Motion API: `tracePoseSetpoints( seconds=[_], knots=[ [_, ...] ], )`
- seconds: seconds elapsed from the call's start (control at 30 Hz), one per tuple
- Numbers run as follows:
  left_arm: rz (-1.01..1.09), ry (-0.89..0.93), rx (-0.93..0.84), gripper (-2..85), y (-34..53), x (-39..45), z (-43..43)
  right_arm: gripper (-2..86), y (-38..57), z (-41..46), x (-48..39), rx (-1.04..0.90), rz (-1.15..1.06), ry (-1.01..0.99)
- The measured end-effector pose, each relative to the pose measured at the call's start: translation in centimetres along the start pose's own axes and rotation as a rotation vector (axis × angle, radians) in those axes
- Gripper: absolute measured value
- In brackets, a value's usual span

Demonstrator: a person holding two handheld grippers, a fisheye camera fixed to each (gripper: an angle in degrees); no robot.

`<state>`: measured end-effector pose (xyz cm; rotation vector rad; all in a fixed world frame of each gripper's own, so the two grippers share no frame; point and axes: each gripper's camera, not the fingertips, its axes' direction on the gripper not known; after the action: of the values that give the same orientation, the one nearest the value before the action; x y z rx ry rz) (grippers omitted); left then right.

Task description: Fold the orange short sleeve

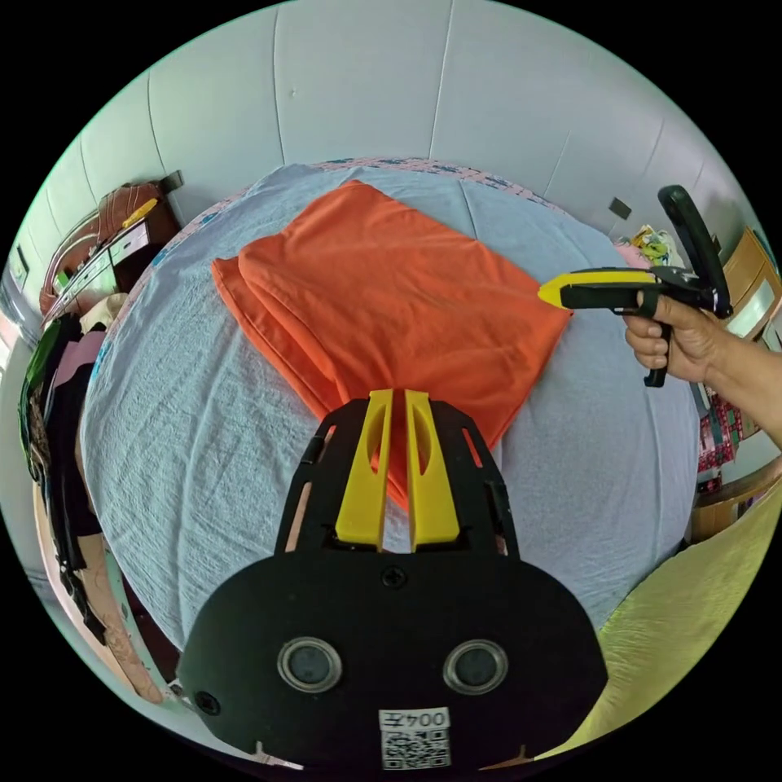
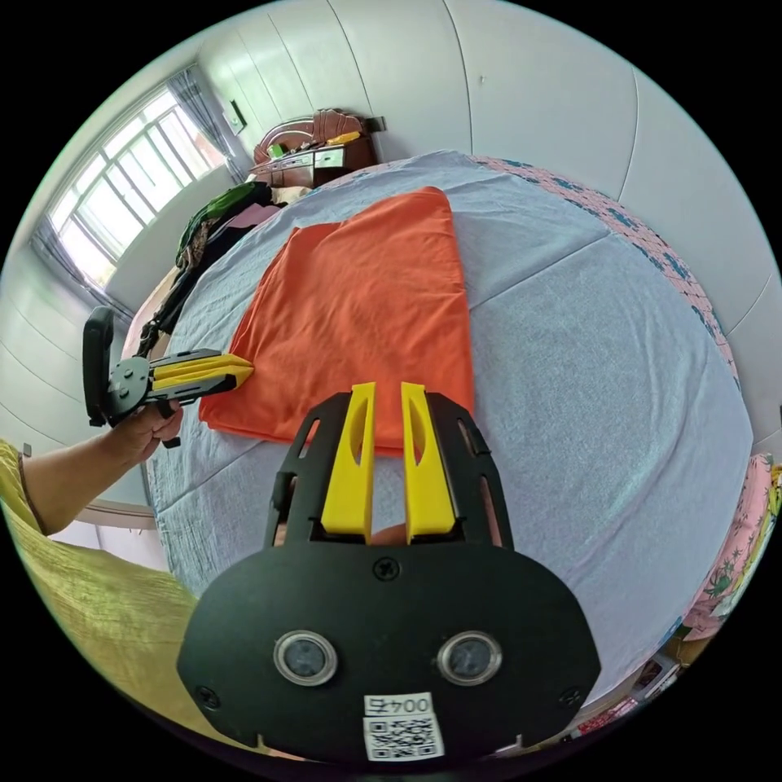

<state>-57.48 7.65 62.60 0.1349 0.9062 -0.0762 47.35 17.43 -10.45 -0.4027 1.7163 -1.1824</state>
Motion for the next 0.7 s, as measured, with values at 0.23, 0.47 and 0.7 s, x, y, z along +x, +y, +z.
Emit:
tracePoseSetpoints(
  seconds=[0.23, 0.47, 0.7],
  knots=[
    [0.062, -0.066, 0.033, 1.2, 1.0, 2.9, -1.5, 7.6, 0.7, -0.1, -0.1, -0.026, -0.063, 0.079],
    [0.045, -0.056, 0.048, 1.2, 1.6, 4.1, -2.9, 7.7, 1.5, -0.2, -1.1, -0.038, -0.143, 0.147],
    [0.031, -0.023, 0.045, 1.1, 1.6, 4.3, -3.9, 8.1, 0.5, -2.0, -0.1, -0.077, -0.136, 0.154]
  ],
)
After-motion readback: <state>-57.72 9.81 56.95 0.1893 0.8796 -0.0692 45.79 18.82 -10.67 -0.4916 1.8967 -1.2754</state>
